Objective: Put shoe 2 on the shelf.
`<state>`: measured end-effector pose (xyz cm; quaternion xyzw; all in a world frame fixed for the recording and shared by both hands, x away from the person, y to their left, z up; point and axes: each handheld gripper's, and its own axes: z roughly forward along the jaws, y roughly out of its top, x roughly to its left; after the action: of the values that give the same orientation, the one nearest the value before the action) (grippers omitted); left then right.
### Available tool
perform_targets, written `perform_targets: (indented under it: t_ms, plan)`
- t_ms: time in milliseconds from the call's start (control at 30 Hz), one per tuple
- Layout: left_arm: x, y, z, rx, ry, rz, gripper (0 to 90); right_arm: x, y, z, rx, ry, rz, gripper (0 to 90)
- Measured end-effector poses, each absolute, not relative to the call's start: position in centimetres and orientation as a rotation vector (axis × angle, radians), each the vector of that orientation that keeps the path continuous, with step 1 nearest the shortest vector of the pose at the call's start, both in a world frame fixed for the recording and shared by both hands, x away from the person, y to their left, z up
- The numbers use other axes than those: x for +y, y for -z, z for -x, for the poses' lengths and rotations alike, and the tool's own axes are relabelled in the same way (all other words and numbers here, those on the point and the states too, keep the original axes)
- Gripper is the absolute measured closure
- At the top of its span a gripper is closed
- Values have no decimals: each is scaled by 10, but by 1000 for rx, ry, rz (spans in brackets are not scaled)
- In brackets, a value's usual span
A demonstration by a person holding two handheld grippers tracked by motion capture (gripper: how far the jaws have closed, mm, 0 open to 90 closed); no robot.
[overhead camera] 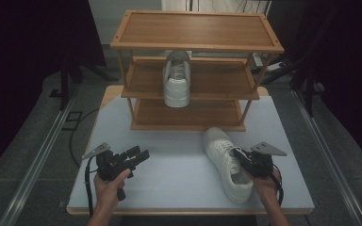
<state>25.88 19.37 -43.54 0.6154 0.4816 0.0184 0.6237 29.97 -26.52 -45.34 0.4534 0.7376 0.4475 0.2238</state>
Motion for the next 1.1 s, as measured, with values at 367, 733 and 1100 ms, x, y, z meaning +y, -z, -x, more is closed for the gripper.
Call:
perform_targets:
  t_ms: [367, 733, 1100]
  plan:
    - [196, 439, -259, 1117, -32, -1410, 372, -269, 447, -286, 1911, -1439, -1325, 824]
    - [195, 438, -256, 1107, -29, -1412, 372, -272, 413, -263, 1764, -1692, -1337, 822]
    - [194, 438, -256, 1113, -26, -1416, 373, -269, 392, -252, 1646, -1810, -1332, 822]
